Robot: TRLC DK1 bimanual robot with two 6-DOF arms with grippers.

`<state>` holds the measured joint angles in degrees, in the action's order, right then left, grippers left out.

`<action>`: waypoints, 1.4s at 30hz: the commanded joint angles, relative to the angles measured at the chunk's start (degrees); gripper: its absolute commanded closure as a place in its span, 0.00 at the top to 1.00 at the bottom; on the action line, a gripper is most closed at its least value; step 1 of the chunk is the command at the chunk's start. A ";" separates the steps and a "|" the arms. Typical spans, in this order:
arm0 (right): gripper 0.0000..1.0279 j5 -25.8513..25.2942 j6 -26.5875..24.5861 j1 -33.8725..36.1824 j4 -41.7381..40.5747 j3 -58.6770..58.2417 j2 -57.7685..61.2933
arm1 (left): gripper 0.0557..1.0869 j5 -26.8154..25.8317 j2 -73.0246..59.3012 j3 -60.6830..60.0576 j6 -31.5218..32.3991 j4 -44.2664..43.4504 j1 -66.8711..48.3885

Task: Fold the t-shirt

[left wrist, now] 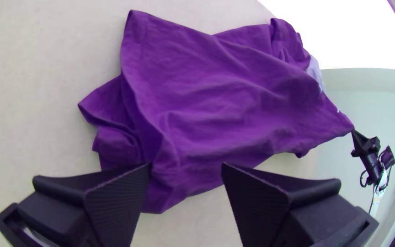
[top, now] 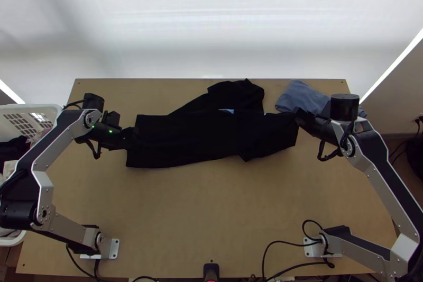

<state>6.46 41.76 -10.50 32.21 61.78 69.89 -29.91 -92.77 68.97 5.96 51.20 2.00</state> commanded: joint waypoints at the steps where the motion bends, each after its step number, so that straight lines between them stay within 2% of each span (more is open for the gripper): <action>1: 0.03 -0.13 1.05 -0.31 -0.83 -1.31 -1.51 | 0.73 -1.38 2.33 2.13 0.46 1.80 0.29; 18: 0.03 -0.22 0.96 -0.04 -0.83 -1.31 -2.04 | 0.72 -2.17 1.37 1.96 -0.42 2.15 0.90; 19: 0.03 -0.22 0.96 -0.04 -0.83 -1.31 -2.04 | 0.70 -2.17 1.28 1.69 -0.68 2.15 0.90; 21: 0.03 -0.13 0.96 -0.04 -0.83 -1.13 -2.04 | 0.56 -2.17 0.84 1.26 -0.33 1.89 0.90; 23: 0.03 -0.13 0.96 -0.04 -0.83 -0.87 -2.04 | 0.49 -1.73 0.05 0.90 0.02 1.45 0.90; 37: 0.03 -0.22 0.78 0.83 -0.83 -0.96 -2.91 | 0.48 -0.24 -1.80 -1.56 -0.77 1.10 0.46; 38: 0.03 -0.22 0.78 0.83 -0.74 -0.96 -3.00 | 0.46 -0.15 -1.71 -1.73 -0.77 1.10 0.46; 41: 0.03 -0.22 0.78 0.83 -0.74 -0.96 -3.18 | 0.10 0.12 -1.10 -2.44 -0.51 0.22 0.55; 42: 0.03 -0.22 0.78 0.83 -0.74 -0.87 -3.18 | 0.03 0.20 -1.01 -2.70 -0.42 0.13 0.46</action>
<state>6.46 41.76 -10.33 32.21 61.43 67.96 -29.91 -93.93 68.20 5.93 51.55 2.63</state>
